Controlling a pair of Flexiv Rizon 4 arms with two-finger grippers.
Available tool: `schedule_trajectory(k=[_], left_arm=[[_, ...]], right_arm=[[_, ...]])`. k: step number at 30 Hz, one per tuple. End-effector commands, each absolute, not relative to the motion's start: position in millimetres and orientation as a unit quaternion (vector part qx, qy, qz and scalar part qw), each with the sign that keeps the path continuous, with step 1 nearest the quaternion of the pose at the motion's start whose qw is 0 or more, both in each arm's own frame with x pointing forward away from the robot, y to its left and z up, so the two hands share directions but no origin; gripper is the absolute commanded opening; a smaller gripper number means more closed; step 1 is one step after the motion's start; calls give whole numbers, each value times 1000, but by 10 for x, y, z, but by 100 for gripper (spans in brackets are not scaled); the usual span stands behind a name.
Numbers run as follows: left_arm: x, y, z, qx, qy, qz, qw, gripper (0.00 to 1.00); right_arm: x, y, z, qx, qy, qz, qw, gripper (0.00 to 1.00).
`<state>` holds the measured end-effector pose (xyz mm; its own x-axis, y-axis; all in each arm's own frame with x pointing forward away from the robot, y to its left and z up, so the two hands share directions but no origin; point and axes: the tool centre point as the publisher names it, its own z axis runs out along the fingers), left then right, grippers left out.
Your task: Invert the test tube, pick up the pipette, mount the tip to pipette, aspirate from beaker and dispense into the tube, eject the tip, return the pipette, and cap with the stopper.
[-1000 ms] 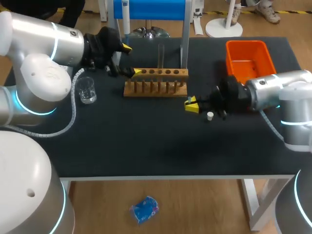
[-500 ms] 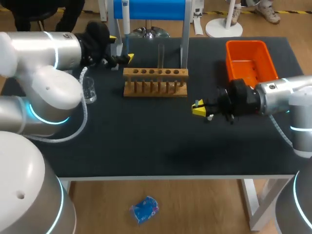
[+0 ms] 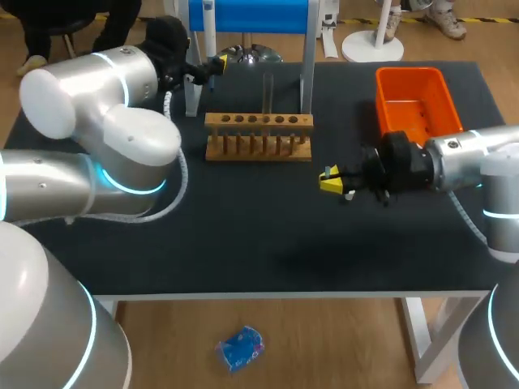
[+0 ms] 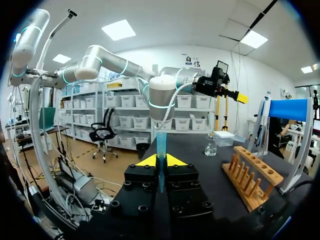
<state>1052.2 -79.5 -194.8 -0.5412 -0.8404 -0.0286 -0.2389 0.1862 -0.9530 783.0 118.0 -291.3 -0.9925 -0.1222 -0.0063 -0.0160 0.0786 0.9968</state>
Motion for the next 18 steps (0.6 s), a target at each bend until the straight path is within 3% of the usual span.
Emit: schedule_trajectory(k=[1, 18], left_arm=[[10713, -972, -2077, -378, 683, -534, 324, 100], [10790, -962, -2114, -396, 669, -532, 336, 100]], right_arm=[[7823, 1175, -2906, 47, -734, -676, 39, 0], [7823, 1175, -2906, 47, -734, -676, 39, 0]])
